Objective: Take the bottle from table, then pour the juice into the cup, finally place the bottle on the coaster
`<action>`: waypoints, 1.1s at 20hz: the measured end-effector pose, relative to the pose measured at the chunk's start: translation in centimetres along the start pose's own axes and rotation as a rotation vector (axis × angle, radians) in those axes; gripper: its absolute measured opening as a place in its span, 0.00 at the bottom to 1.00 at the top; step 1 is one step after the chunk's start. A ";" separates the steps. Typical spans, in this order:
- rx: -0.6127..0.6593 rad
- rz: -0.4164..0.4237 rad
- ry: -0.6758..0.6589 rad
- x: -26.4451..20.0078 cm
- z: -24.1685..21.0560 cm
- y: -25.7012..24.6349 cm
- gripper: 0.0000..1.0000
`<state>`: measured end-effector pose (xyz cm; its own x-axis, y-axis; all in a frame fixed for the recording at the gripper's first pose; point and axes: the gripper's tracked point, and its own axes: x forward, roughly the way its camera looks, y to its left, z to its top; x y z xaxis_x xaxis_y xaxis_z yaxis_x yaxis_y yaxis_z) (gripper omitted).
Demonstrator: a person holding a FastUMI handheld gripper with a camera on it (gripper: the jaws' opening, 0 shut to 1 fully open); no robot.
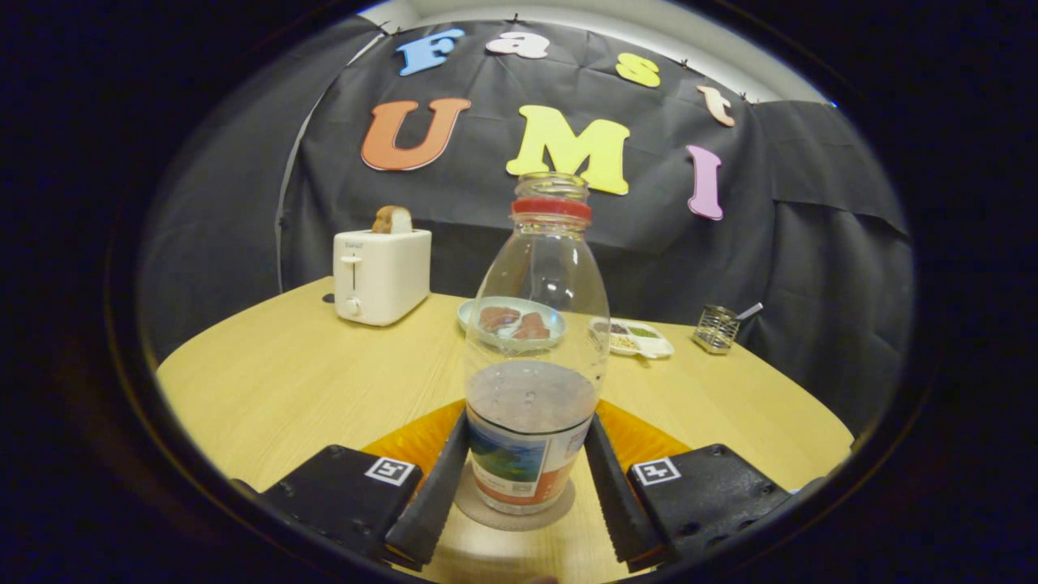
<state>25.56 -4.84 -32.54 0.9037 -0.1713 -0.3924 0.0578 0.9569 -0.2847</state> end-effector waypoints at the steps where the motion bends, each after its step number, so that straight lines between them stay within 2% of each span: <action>1: -0.003 0.008 0.006 0.0 0.0 0.2 0.85; 3: 0.000 0.033 0.005 0.1 0.1 0.7 0.88; 6: -0.031 0.037 0.021 -0.3 0.2 0.5 1.00; 15: 0.018 0.051 -0.055 -4.7 5.2 -0.2 1.00; 20: 0.057 0.061 -0.140 -10.5 10.7 -1.2 1.00; 22: 0.085 0.036 -0.187 -14.0 14.0 -2.9 1.00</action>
<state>18.72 -1.92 -13.94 0.9683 -0.0976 -0.2301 0.0523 0.9793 -0.1956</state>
